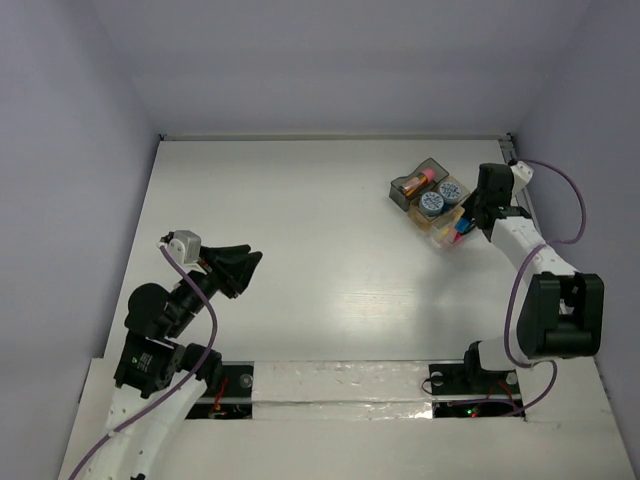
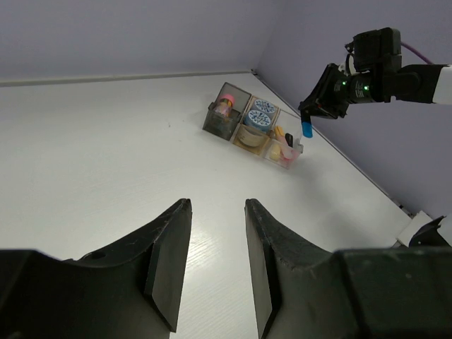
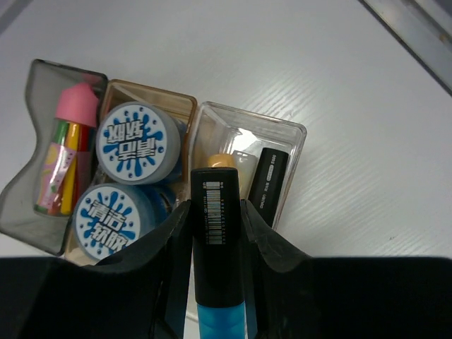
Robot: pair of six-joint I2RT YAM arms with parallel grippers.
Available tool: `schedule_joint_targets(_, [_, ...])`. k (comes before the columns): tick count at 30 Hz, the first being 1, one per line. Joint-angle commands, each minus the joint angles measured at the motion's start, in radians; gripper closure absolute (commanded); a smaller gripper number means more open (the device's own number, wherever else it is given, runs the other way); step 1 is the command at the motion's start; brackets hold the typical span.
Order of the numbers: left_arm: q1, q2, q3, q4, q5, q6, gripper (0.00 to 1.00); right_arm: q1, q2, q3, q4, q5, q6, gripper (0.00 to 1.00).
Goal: Sort the stationery into containers
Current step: Place the pen in the storage box.
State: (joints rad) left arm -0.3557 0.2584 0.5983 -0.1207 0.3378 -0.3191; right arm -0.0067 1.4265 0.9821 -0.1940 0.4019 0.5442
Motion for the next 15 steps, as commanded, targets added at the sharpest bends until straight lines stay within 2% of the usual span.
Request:
schedule_joint_targets(1, [0.008,-0.008,0.001,0.038,0.012,0.005,0.66,-0.033,0.018,0.006,0.073,-0.069,0.033,0.93])
schedule_joint_targets(5, [0.008,-0.005,0.001,0.038,0.012,0.005,0.66,-0.033,0.046,-0.01,0.085,-0.077,0.051,0.77])
schedule_joint_targets(6, [0.008,-0.005,0.001,0.038,0.012,0.005,0.66,-0.033,0.052,-0.011,0.085,-0.092,0.057,0.69])
schedule_joint_targets(9, [0.008,0.001,0.001,0.038,0.012,0.005,0.66,-0.033,0.057,-0.017,0.088,-0.136,0.066,0.59])
schedule_joint_targets(10, [0.008,0.001,0.003,0.038,0.009,0.002,0.66,-0.033,0.055,-0.017,0.087,-0.144,0.068,0.5])
schedule_joint_targets(11, [0.008,0.002,0.003,0.035,0.006,0.003,0.66,-0.033,0.049,-0.017,0.084,-0.152,0.069,0.46])
schedule_joint_targets(12, [0.008,0.002,0.004,0.033,0.003,0.003,0.66,-0.033,0.045,-0.017,0.076,-0.167,0.068,0.33])
schedule_joint_targets(14, [0.008,0.004,0.005,0.033,0.001,0.003,0.66,-0.033,0.023,-0.014,0.064,-0.179,0.068,0.28])
schedule_joint_targets(15, [0.008,0.004,0.005,0.033,-0.002,0.003,0.66,-0.033,0.011,-0.017,0.062,-0.192,0.069,0.19])
